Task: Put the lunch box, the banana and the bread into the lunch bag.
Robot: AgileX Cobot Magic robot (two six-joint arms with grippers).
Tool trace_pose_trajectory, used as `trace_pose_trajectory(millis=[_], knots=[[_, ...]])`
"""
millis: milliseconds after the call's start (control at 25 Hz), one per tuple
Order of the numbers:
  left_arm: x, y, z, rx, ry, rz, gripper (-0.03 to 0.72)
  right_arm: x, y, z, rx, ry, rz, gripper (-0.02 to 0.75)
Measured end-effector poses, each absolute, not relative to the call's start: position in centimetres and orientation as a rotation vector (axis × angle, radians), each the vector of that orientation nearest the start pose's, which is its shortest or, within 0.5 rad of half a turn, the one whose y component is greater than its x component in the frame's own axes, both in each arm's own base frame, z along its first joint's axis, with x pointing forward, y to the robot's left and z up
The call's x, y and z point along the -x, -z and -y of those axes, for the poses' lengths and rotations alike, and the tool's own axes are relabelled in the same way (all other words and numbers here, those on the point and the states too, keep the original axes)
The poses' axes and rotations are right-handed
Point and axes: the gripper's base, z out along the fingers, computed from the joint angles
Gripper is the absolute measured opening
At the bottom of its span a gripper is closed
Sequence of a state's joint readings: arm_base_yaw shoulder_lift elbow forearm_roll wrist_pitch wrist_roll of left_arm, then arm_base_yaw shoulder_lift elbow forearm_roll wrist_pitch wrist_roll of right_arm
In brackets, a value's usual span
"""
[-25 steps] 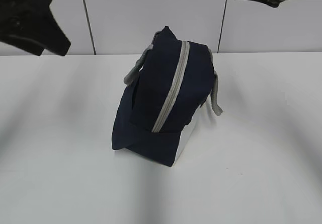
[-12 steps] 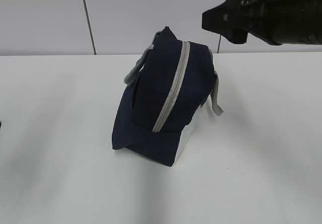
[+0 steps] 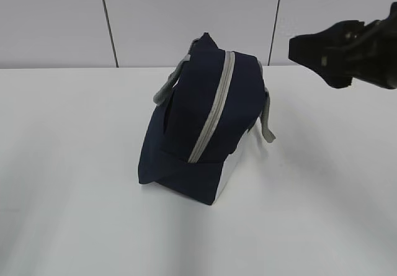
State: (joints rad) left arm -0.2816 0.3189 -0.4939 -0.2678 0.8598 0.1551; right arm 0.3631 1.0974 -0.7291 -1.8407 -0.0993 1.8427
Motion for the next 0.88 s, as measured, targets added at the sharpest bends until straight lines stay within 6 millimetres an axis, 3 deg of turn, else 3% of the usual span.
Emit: trace_pose_trajectory(millis=[440, 640, 880], knots=[[-2.2, -29.2, 2.5, -0.377, 0.404, -1.966, 0.365, -16.5, -32.1, -7.0, 0.380, -0.329, -1.730, 0.479], [-1.4, -29.4, 2.4, -0.328, 0.457, -2.031, 0.361, -15.1, -32.5, -6.5, 0.372, -0.334, -1.683, 0.479], [-0.7, -28.2, 1.8, -0.376, 0.358, -2.184, 0.356, -14.5, -32.6, -6.3, 0.371, -0.334, -1.667, 0.479]])
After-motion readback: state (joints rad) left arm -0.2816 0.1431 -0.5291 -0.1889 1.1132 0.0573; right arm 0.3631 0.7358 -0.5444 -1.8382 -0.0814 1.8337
